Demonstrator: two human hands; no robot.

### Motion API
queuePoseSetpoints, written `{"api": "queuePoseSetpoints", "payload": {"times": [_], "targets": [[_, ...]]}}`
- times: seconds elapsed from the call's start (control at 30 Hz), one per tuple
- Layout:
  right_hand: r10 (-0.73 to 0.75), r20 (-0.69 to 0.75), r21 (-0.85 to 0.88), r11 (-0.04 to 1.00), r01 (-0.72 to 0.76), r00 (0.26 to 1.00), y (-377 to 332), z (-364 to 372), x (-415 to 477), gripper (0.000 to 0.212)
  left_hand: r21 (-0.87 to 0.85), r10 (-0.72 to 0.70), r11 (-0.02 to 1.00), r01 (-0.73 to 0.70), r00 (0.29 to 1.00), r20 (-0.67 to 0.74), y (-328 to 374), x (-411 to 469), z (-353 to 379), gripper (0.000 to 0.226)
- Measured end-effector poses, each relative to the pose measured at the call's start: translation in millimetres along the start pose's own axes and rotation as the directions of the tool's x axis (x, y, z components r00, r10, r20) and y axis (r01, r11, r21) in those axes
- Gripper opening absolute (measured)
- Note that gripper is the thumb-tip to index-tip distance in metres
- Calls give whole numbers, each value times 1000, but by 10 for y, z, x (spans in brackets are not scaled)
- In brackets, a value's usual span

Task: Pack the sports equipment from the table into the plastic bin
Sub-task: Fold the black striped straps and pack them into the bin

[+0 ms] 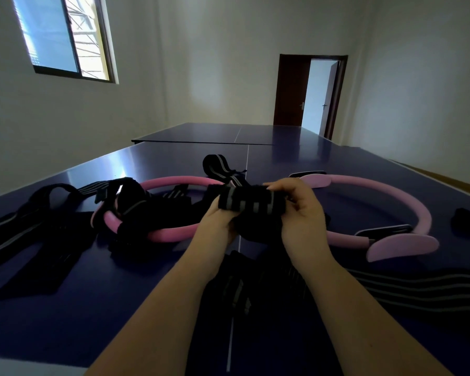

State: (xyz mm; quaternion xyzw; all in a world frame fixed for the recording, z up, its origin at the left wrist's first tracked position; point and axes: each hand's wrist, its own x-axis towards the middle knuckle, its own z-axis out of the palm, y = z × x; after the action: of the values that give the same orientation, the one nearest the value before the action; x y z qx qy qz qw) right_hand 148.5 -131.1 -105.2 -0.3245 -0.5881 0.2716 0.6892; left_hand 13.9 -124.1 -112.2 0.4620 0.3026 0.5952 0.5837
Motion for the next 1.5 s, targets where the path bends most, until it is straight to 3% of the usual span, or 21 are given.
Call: {"api": "queuePoseSetpoints", "payload": {"times": [0.1,0.17,0.2,0.3,0.5,0.57,0.67,0.77,0.87,0.93,1.0,1.1,1.17,1.3,1.37,1.5], "targets": [[24,-30,72,997,-22,999,42,-9,21,32,-127,-81,989,80,997,-3,63,53,17,48],[11,-24,63,998,-9,1000,71,-4,37,30,-94,-124,988,125,992,18,58,57,3,58],[0,-22,57,998,1,1000,80,-1,44,30,-21,-106,994,106,994,25,33,52,0,50],[44,43,98,994,-48,998,74,-5,41,28,175,32,984,-27,999,-25,-40,53,-24,27],[212,141,83,971,-225,967,47,24,8,38,225,275,947,-230,941,-195,7,91,-50,29],[219,194,-57,976,-212,956,96,56,-8,41,199,309,942,-272,932,-189,19,94,-67,33],[184,192,-196,970,-146,964,103,74,0,24,171,358,926,-337,928,-109,7,90,-71,40],[114,171,-140,986,-91,979,60,26,26,34,-28,285,958,-286,958,-25,1,100,-65,45],[59,176,-142,989,-34,983,67,29,5,44,-230,99,968,-103,995,-28,60,88,-45,50],[11,148,-136,991,10,989,118,30,13,58,-301,-12,954,4,1000,-27,69,83,-48,67],[-45,105,-86,995,54,993,153,9,28,56,-240,-36,970,37,999,7,28,92,-52,71],[-72,62,-88,993,78,995,177,-9,39,38,-113,-49,992,47,999,-14,-27,108,-71,56],[-61,57,-76,995,65,996,176,-10,47,37,-112,-55,992,53,998,-13,-29,111,-92,48],[24,90,34,999,-28,996,123,-22,57,37,-61,16,998,-15,1000,19,35,67,-122,26],[96,101,59,993,-102,990,136,-34,61,42,-69,43,997,-40,998,48,56,49,-137,27],[160,77,-22,987,-158,984,121,-33,83,28,-115,79,991,-67,991,107,80,22,-128,34]]}}
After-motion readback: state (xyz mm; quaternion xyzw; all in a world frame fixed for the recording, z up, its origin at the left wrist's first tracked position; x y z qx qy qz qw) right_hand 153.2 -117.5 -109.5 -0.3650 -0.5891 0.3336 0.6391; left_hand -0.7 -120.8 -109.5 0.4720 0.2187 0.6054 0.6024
